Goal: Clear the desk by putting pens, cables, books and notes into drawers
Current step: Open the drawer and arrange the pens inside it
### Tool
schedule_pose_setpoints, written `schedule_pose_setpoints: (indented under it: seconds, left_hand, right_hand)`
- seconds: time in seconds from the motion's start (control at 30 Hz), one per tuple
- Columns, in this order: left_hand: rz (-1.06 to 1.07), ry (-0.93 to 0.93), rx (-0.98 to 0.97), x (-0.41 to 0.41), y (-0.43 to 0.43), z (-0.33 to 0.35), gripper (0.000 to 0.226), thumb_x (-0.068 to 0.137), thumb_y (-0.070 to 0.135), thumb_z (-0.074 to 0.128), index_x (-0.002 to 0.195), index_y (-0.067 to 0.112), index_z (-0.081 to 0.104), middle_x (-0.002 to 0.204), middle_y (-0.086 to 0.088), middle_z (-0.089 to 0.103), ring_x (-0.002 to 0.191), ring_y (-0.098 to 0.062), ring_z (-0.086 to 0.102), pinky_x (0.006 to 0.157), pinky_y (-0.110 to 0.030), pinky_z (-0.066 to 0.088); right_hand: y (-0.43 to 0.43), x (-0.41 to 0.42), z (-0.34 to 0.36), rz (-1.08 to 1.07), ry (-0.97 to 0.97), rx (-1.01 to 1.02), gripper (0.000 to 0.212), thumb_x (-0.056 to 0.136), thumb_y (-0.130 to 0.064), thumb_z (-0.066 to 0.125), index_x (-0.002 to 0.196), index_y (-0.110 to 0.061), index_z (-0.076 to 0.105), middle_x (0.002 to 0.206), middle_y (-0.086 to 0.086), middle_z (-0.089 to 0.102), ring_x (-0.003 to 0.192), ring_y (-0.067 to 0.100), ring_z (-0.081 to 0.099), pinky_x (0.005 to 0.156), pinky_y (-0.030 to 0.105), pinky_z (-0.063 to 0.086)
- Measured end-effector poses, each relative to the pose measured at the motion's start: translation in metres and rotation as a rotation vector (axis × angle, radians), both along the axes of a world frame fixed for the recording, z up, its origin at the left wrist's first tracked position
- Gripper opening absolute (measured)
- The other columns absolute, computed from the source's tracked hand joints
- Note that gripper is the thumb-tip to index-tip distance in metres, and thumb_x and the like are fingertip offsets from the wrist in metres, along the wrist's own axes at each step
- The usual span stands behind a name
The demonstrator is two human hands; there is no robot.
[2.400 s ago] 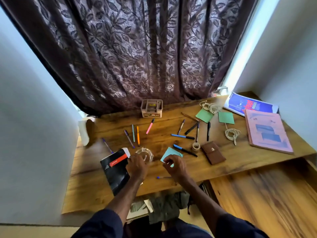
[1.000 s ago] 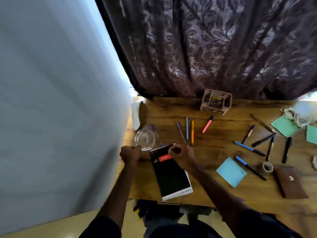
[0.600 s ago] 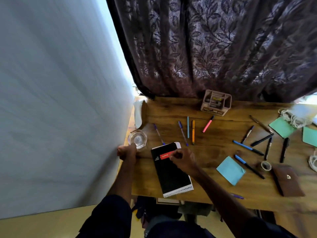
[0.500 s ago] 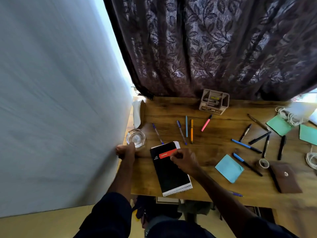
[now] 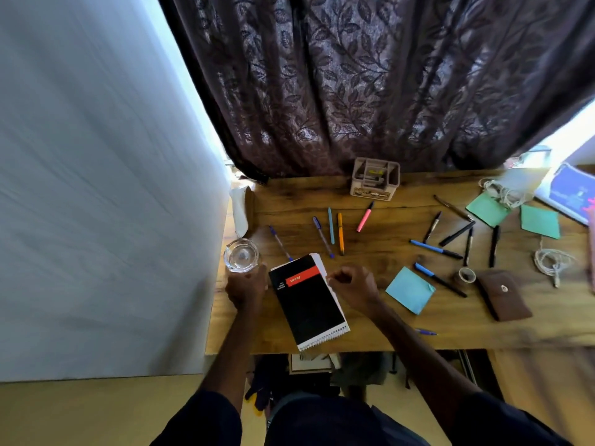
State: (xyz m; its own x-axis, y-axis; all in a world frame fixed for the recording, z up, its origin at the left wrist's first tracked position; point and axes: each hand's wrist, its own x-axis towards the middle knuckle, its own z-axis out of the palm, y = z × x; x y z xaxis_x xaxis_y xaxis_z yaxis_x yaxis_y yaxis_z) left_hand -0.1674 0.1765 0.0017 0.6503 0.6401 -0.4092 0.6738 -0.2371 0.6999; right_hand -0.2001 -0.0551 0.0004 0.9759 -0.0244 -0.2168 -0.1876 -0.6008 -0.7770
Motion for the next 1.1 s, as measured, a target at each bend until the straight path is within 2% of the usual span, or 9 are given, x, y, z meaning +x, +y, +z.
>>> schedule_pose_setpoints:
  seconds: [0.13,0.23,0.3,0.4,0.53,0.67,0.8,1.0,1.1]
  left_hand:
    - [-0.287,-0.054,0.045,-0.009,-0.040,0.008,0.041,0.085,0.047,0.076,0.090,0.006,0.079,0.085,-0.010,0.078,0.081,-0.025,0.075,0.074,-0.032,0.058]
    - [-0.450,-0.132,0.064,-0.012,-0.076,0.015,0.038,0.086,0.048,0.073,0.084,0.011,0.082,0.076,-0.006,0.077,0.071,-0.017,0.072,0.071,-0.029,0.057]
    - [-0.567,-0.194,0.003,-0.017,-0.103,0.017,0.034,0.086,0.042,0.074,0.079,0.009,0.081,0.072,-0.006,0.077,0.068,-0.017,0.071,0.073,-0.032,0.059]
    - [-0.713,-0.211,-0.092,-0.030,-0.142,0.017,0.031,0.086,0.035,0.077,0.083,0.005,0.079,0.075,-0.011,0.077,0.073,-0.024,0.075,0.077,-0.039,0.061]
    - [-0.909,-0.180,-0.107,-0.057,-0.186,0.022,0.026,0.087,0.031,0.076,0.093,0.007,0.079,0.083,-0.011,0.078,0.082,-0.024,0.075,0.083,-0.037,0.060]
    - [-1.041,-0.163,-0.110,-0.084,-0.227,0.030,0.021,0.086,0.027,0.076,0.096,0.008,0.079,0.086,-0.010,0.079,0.083,-0.022,0.075,0.082,-0.035,0.060]
    - [-1.096,-0.170,-0.086,-0.106,-0.263,0.039,0.020,0.086,0.024,0.076,0.093,0.006,0.078,0.089,-0.008,0.079,0.083,-0.020,0.075,0.083,-0.035,0.060]
    - [-1.129,-0.172,-0.019,-0.153,-0.321,0.045,0.019,0.086,0.027,0.075,0.090,0.009,0.080,0.085,-0.007,0.079,0.086,-0.021,0.075,0.085,-0.036,0.060]
    - [-1.106,-0.154,-0.020,-0.171,-0.342,0.045,0.017,0.085,0.028,0.076,0.089,0.012,0.080,0.084,-0.005,0.079,0.083,-0.020,0.075,0.086,-0.035,0.060]
  right_hand:
    - [-0.026,-0.019,0.008,-0.156,0.019,-0.025,0.005,0.085,-0.021,0.075,0.082,-0.019,0.079,0.071,-0.013,0.072,0.062,-0.007,0.063,0.058,0.005,0.044]
    - [-0.049,-0.038,0.014,-0.265,0.044,-0.043,0.009,0.086,-0.025,0.075,0.085,-0.016,0.079,0.075,-0.007,0.074,0.064,0.006,0.066,0.066,0.028,0.056]
    - [-0.067,-0.054,0.017,-0.311,0.038,-0.052,0.009,0.087,-0.023,0.074,0.087,-0.016,0.080,0.080,-0.006,0.076,0.069,0.010,0.068,0.069,0.030,0.056]
    - [-0.093,-0.081,0.020,-0.388,0.031,0.001,0.008,0.089,-0.020,0.072,0.089,-0.016,0.079,0.079,-0.008,0.072,0.070,0.006,0.065,0.066,0.025,0.052]
    - [-0.125,-0.119,0.025,-0.494,0.069,0.046,0.008,0.089,-0.022,0.072,0.090,-0.017,0.078,0.085,-0.005,0.074,0.078,0.009,0.068,0.075,0.037,0.058]
    - [-0.152,-0.149,0.033,-0.509,0.064,0.072,0.011,0.090,-0.019,0.071,0.081,-0.026,0.071,0.080,-0.008,0.069,0.070,0.006,0.062,0.071,0.037,0.054]
    - [-0.178,-0.171,0.041,-0.524,0.035,0.097,0.013,0.090,-0.016,0.069,0.080,-0.022,0.068,0.077,-0.001,0.067,0.071,0.014,0.059,0.068,0.033,0.048]
    - [-0.232,-0.219,0.044,-0.581,-0.018,0.025,0.007,0.085,-0.018,0.074,0.082,-0.012,0.074,0.076,-0.004,0.070,0.068,0.006,0.058,0.058,0.014,0.041]
    - [-0.254,-0.239,0.045,-0.577,-0.016,-0.005,0.012,0.085,-0.018,0.074,0.073,-0.020,0.070,0.069,-0.013,0.064,0.061,-0.001,0.054,0.052,0.006,0.038]
